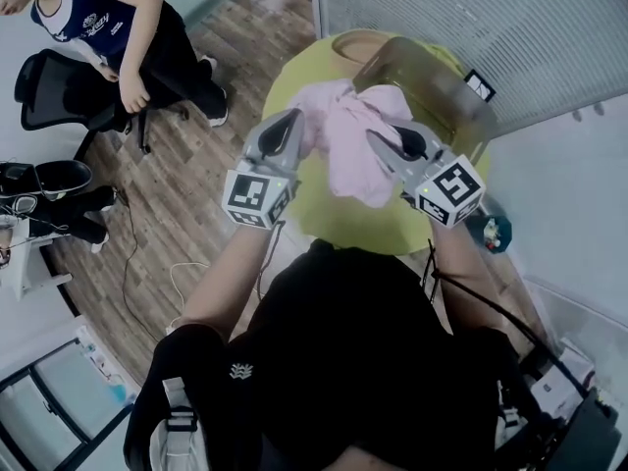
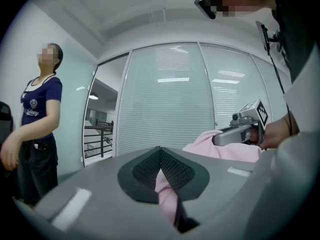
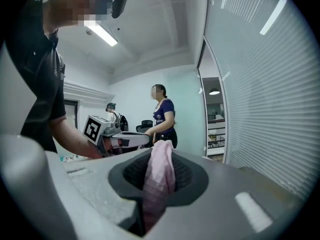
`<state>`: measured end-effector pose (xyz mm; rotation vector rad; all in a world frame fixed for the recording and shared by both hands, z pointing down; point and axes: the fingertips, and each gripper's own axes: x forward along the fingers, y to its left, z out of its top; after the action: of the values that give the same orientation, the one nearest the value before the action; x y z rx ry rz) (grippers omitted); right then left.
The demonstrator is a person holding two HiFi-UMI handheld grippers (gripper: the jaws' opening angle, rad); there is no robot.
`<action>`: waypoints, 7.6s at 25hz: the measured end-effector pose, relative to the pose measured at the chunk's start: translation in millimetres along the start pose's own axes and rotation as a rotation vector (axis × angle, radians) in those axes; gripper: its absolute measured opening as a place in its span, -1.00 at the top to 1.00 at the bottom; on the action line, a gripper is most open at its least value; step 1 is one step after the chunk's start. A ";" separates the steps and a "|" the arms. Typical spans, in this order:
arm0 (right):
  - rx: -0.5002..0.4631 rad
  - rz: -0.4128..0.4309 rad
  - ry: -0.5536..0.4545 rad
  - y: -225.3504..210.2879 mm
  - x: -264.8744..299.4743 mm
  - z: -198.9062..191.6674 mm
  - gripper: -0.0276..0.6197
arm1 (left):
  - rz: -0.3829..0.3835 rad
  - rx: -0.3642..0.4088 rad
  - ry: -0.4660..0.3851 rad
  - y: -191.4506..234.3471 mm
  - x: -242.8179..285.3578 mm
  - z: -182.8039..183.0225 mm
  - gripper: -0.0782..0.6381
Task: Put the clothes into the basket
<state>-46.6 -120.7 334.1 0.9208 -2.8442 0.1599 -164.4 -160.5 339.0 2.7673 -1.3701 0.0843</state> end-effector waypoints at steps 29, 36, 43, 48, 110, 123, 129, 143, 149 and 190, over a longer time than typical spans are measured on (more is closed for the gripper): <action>0.033 -0.303 -0.172 -142.5 -120.7 63.0 0.72 | -0.120 0.045 -0.067 -58.4 92.9 45.3 0.76; 0.038 -0.381 -0.161 -144.7 -116.4 59.6 0.72 | -0.161 0.024 -0.061 -40.0 91.8 39.5 0.76; 0.072 -0.425 -0.134 -152.6 -118.3 47.8 0.72 | -0.182 0.000 -0.051 -35.8 99.1 34.0 0.76; 0.087 -0.437 -0.113 -163.1 -109.9 36.4 0.72 | -0.182 -0.016 -0.027 -31.2 101.6 20.6 0.76; 0.323 -0.342 0.143 -238.6 -46.6 -158.4 0.72 | -0.106 -0.097 0.177 -29.4 135.0 -100.2 0.76; 0.353 -0.333 0.200 -246.8 -27.6 -196.0 0.72 | -0.094 -0.106 0.209 -22.4 140.7 -118.0 0.76; 0.374 -0.313 0.239 -245.4 -23.2 -213.7 0.72 | -0.094 -0.105 0.210 -22.3 142.2 -118.1 0.76; 0.337 -0.343 0.399 -244.5 -27.2 -220.6 0.44 | -0.098 -0.082 0.181 -18.1 135.7 -103.6 0.76; 0.273 -0.398 0.357 -248.7 -38.5 -189.0 0.39 | -0.111 -0.076 0.149 -23.4 134.6 -88.6 0.76; 0.116 -0.637 -0.095 -133.7 -162.4 -63.3 0.91 | -0.133 -0.030 -0.013 -58.3 75.5 -5.0 0.76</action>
<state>169.0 -126.1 375.8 1.8358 -2.4793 0.2066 -72.4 -184.6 348.0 2.8297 -1.1764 0.0401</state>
